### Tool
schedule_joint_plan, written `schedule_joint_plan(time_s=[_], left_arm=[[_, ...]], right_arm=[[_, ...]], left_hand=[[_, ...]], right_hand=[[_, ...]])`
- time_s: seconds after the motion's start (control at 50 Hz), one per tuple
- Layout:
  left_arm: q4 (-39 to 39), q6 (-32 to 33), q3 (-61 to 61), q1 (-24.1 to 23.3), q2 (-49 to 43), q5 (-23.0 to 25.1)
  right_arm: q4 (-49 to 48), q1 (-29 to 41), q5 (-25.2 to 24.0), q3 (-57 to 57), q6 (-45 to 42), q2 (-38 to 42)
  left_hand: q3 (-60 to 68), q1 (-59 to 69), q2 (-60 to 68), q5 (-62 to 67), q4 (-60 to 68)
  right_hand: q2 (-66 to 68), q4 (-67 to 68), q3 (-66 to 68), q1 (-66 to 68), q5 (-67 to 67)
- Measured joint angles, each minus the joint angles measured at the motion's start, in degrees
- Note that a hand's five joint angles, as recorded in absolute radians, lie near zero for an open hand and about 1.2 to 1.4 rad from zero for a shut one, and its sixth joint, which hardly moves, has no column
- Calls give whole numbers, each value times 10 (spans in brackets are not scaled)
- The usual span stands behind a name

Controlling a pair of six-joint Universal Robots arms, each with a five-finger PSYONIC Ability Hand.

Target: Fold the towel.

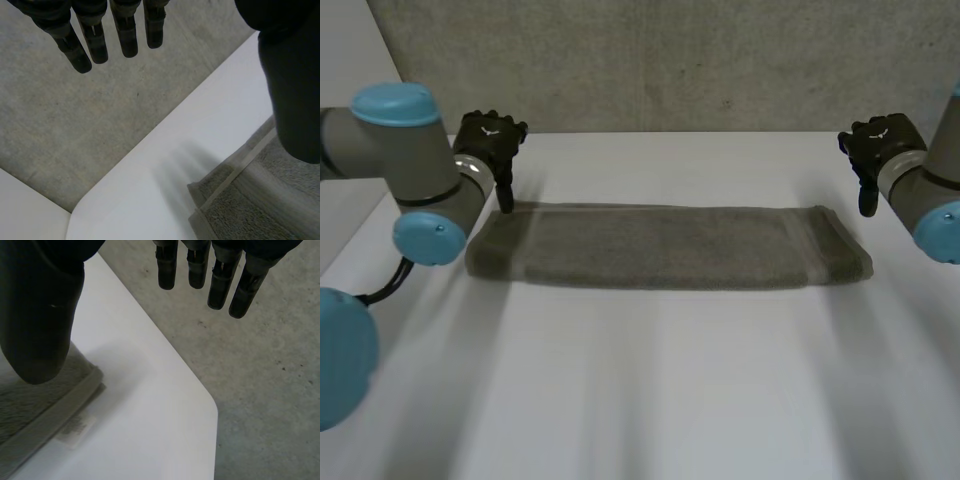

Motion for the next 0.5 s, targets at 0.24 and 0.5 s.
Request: schedule_joint_plan(time_s=[0.24, 0.5], left_arm=[[178, -13, -340, 8, 219, 61], [322, -40, -630, 16, 385, 75]], right_arm=[[3, -5, -81, 195, -7, -98], [-39, -21, -105, 257, -8, -70]], left_hand=[[0, 0, 0, 1, 0], [0, 0, 0, 0, 0]], right_hand=[[0, 0, 0, -2, 0], [19, 11, 21, 26, 24]])
